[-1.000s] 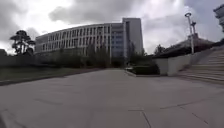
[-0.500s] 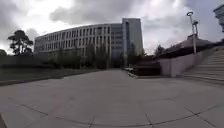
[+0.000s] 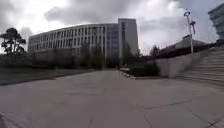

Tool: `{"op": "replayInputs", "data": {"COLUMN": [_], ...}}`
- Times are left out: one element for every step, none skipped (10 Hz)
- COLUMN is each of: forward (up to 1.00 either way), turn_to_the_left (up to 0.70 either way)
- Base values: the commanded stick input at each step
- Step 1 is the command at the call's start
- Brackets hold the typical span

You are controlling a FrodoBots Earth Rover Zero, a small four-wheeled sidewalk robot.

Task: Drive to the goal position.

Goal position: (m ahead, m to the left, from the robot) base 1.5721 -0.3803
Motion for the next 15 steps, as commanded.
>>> {"op": "replayInputs", "data": {"forward": [0.70,0.70,0.70,0.70,0.70,0.70,0.70,0.70,0.70,0.70,0.70,0.70,0.70,0.70,0.70], "turn_to_the_left": [0.00,0.00,0.00,0.00,0.00,0.00,0.00,0.00,0.00,0.00,0.00,0.00,0.00,0.00,0.00]}}
